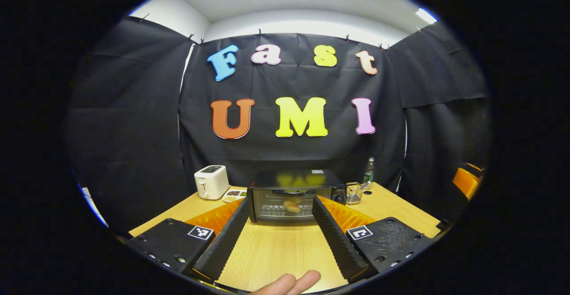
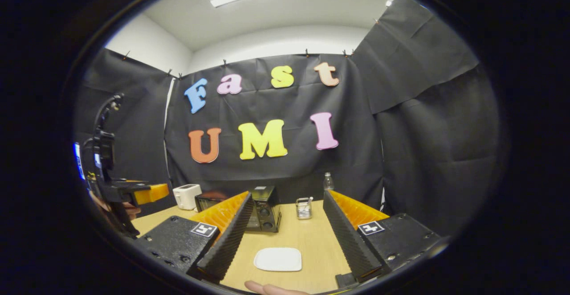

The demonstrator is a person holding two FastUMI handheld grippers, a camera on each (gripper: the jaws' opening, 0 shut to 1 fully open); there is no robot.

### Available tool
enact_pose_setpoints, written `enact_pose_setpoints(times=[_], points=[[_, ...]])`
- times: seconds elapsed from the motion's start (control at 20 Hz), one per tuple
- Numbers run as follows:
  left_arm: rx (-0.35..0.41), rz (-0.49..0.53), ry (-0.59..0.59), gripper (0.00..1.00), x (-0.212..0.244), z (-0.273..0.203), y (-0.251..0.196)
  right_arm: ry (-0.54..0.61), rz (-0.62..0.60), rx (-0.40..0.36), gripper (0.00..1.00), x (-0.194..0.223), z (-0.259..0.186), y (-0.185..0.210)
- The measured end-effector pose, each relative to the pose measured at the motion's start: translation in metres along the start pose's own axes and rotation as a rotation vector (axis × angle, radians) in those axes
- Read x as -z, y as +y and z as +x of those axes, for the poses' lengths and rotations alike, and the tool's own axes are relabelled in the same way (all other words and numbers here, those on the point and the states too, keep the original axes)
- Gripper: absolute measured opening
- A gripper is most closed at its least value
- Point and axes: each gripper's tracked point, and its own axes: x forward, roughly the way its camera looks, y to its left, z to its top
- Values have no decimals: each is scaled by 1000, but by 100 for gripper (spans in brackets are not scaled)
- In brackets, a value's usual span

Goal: Open the electric oven with the left hand, put the food in, and close the electric oven.

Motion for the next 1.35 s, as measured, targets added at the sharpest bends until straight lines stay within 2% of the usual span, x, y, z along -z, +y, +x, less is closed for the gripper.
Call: enact_pose_setpoints(times=[0.05, 0.1, 0.15, 0.2, 0.25, 0.3, 0.5, 0.75, 0.95, 1.35], points=[[17, 2, -17, 85, -3, -12, -5, 3, 4, 3, 96, -1, -1, 4], [38, 6, -33, 93, -7, -23, -12, 8, 9, 5, 96, 0, -1, 8], [56, 16, -49, 85, -9, -32, -18, 12, 10, 13, 96, 0, 0, 9], [68, 28, -64, 85, -11, -39, -23, 20, 7, 17, 96, 2, 0, 10], [71, 42, -77, 94, -13, -42, -23, 25, 2, 20, 96, 4, 0, 11], [58, 43, -91, 95, -15, -43, -19, 30, -2, 22, 96, 6, 1, 11], [72, 14, -84, 95, -12, -40, -27, 73, -6, 32, 96, 24, 2, 3], [57, 36, -59, 95, -5, -32, -22, 111, -17, 40, 96, 34, -1, -9], [36, 32, -47, 95, -3, -29, -20, 93, -54, 58, 96, 23, -3, -19], [29, 45, -29, 95, 0, -28, -20, 34, -90, 37, 96, -3, -4, -14]])
